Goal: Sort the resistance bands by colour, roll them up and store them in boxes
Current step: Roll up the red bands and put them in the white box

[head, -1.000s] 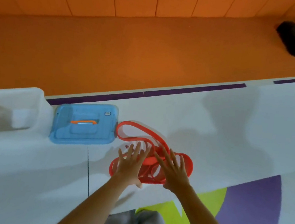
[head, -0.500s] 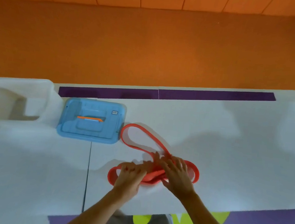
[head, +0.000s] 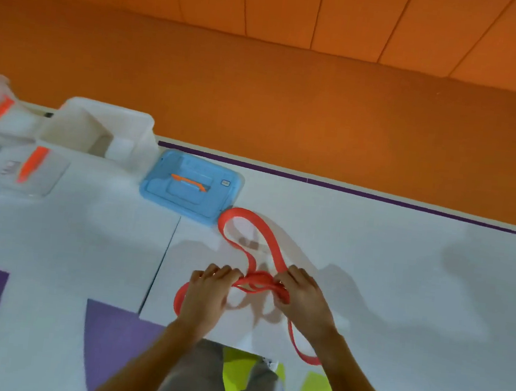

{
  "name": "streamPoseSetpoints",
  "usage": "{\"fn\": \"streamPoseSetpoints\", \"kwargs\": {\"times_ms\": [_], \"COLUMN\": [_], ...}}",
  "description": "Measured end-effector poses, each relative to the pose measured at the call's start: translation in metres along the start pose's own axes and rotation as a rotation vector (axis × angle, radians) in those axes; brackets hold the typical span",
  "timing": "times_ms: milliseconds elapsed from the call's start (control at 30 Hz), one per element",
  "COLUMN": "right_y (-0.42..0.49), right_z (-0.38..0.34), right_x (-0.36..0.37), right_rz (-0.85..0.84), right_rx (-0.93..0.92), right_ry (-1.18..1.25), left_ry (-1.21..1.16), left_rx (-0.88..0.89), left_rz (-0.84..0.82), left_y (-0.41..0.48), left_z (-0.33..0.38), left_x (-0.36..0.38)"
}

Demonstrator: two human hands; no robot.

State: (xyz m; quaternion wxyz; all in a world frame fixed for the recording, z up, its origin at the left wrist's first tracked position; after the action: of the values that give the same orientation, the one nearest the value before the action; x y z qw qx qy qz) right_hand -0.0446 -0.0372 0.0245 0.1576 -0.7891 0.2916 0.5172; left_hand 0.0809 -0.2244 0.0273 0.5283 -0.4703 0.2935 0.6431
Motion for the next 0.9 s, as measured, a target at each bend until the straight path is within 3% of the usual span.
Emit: {"fn": "streamPoseSetpoints", "kwargs": {"times_ms": [433,900], "right_y": [0.029,0.088], "right_z": [-0.131,-0.335], "right_x": [-0.003,0.085], "right_rz": [0.281,0.253], "right_rx": [-0.268,-0.318], "right_ry": [0.036,0.001], "left_ry": [-0.185,-0.501], "left_rx": [-0.295,-0.368], "left_rz": [0.498,0.608], "left_y": [-0.080,-0.172], "left_z": [-0.055,-0.265], "left_x": [-0.093,-0.134]}}
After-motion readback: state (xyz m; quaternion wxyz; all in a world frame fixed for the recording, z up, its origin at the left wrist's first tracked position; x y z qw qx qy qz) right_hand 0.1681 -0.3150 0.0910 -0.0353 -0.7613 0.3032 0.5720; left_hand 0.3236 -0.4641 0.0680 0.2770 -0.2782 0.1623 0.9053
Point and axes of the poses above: each hand's wrist, its own y-axis towards the middle knuckle, its own x-axis out of the palm, z = x × y, the point moved 2 cm from there along y, towards the middle knuckle, and after that the axes turned 4 degrees about -y, right-handed, at the moved point
